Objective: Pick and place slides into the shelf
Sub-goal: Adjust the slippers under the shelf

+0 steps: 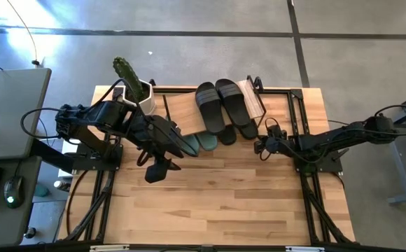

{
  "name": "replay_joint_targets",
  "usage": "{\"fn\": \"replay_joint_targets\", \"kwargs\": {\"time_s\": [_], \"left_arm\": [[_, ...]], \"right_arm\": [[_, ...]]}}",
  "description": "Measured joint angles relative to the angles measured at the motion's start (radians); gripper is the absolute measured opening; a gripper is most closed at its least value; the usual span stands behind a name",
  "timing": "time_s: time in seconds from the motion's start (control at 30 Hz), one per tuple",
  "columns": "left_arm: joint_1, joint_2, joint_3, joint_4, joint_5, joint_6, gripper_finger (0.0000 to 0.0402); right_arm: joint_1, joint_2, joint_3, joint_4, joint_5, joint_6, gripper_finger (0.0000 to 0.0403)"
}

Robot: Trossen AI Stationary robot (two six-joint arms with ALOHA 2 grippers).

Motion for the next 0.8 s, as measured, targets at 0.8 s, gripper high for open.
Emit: {"fn": "replay_joint_targets", "kwargs": {"time_s": [0.8], "left_arm": [[0.000,0.000,0.000,0.000,0.000,-0.001,0.0193]], "right_arm": [[-0.068,0.068,0.000,0.021,-0.123,0.018,0.0000]]}}
